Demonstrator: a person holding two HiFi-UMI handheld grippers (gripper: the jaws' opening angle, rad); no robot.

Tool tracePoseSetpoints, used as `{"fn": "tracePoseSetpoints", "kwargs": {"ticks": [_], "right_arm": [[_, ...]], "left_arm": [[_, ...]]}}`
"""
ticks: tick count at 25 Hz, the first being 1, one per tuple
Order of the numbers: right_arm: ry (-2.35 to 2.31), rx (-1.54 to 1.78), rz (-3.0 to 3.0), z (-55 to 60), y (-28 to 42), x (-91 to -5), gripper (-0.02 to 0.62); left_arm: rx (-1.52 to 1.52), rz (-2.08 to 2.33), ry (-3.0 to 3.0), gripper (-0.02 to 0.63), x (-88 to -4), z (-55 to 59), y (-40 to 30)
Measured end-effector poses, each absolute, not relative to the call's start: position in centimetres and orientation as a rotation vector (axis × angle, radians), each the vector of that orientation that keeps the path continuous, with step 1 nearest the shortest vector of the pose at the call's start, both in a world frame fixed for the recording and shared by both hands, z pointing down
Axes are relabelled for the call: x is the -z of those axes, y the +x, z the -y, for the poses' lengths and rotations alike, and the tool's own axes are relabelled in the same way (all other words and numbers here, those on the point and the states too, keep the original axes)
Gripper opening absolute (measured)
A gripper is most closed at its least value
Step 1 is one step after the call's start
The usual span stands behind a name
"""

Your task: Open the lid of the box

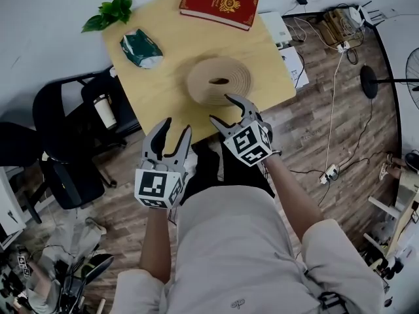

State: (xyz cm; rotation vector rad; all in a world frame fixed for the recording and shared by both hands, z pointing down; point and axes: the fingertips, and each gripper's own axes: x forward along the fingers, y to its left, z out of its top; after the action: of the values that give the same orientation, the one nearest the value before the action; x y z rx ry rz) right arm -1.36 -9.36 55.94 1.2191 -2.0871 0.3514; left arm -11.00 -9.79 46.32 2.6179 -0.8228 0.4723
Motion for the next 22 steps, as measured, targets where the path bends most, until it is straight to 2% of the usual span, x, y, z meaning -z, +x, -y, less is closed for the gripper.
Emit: {"fn": "tracePoseSetpoints", "kwargs": {"ticks": [22], "right_arm": [[1.029, -0.086, 1.942, 11.3, -1.0, -61.6, 0.298]], "left_arm": [[-0.563, 0.800, 2.585, 0.173, -48.9, 9.3, -10.0]]}}
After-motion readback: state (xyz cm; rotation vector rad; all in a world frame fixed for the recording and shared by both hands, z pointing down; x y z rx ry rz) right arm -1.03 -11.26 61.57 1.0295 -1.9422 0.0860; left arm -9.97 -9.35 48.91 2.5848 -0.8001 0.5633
